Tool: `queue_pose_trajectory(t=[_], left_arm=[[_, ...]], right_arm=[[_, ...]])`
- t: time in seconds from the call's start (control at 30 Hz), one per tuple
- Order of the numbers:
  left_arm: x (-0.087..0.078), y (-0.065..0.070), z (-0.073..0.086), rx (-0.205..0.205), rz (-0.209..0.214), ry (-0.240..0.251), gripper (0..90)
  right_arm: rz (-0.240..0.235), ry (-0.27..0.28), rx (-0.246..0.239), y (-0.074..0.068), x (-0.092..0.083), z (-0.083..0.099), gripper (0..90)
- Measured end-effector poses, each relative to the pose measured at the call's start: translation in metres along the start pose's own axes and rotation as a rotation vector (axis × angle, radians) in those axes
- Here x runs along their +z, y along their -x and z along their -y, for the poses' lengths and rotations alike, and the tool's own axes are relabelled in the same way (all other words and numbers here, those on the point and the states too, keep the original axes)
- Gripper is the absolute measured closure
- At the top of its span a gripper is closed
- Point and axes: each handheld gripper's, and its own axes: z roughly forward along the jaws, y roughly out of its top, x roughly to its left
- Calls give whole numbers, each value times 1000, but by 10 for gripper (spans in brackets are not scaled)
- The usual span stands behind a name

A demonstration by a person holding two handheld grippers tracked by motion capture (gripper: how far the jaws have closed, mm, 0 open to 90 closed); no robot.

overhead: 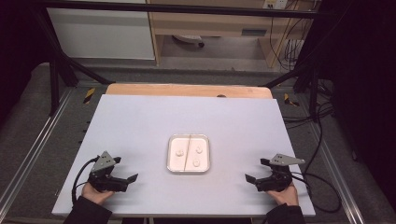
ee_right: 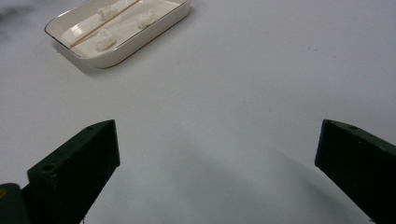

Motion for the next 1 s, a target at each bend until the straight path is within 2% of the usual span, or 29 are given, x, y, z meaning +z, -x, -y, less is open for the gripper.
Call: queue_pose_trajectory(t=[0.63,0.83,1.0], left_arm=[[1,4,-6,4,-9,-4,32],[2,7,-9,16,-15,-8,33],[3,12,-14,10,-18,-2,36]], right_arm=[[0,-3,-4,0,0,0,5],[-2,-4,-5,0,0,0,5],[-3,-5,-6,0,1,0,5]])
